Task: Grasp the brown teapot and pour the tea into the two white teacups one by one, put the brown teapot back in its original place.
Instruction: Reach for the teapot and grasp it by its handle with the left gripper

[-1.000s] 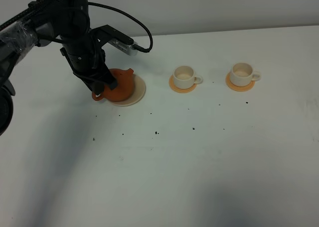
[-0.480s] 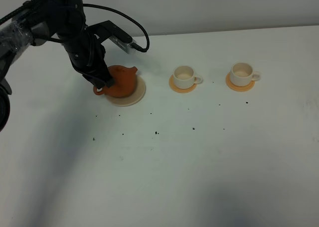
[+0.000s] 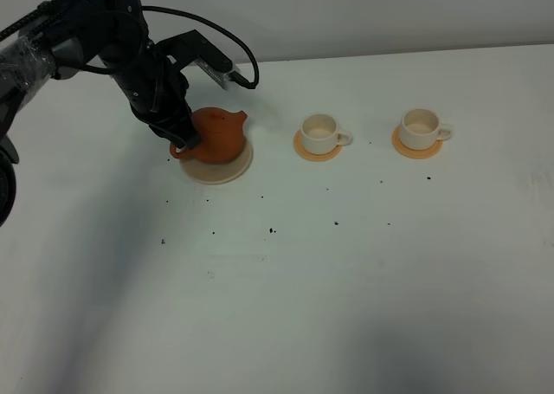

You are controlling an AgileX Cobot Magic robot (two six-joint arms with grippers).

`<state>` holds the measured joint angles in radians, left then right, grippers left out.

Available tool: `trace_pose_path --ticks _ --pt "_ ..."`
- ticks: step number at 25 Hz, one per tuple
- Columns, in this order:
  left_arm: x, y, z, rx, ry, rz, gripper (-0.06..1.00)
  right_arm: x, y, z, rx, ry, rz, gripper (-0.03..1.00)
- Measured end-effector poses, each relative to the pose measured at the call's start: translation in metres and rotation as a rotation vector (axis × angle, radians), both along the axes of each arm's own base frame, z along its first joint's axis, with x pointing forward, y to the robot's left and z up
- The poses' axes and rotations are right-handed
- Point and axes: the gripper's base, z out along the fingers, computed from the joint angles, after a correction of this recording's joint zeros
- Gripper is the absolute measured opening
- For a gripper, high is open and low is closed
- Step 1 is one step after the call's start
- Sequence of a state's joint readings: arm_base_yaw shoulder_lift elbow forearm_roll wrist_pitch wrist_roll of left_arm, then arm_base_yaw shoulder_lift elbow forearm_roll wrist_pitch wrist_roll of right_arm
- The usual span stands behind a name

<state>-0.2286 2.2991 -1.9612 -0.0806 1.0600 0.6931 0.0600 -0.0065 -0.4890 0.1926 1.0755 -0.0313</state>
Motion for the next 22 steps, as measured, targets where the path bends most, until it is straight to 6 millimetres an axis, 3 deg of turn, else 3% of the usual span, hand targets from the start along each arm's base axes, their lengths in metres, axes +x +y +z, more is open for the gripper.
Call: trace_pose_path --ticks 14,22 --pt "0.002 0.007 0.001 -0.053 -0.001 -0.041 0.12 0.0 0.0 0.0 0.0 0.0 0.0 0.37" --pt "0.002 0.013 0.015 -0.1 -0.028 -0.048 0.12 0.0 0.0 0.0 0.0 0.0 0.0 0.37"
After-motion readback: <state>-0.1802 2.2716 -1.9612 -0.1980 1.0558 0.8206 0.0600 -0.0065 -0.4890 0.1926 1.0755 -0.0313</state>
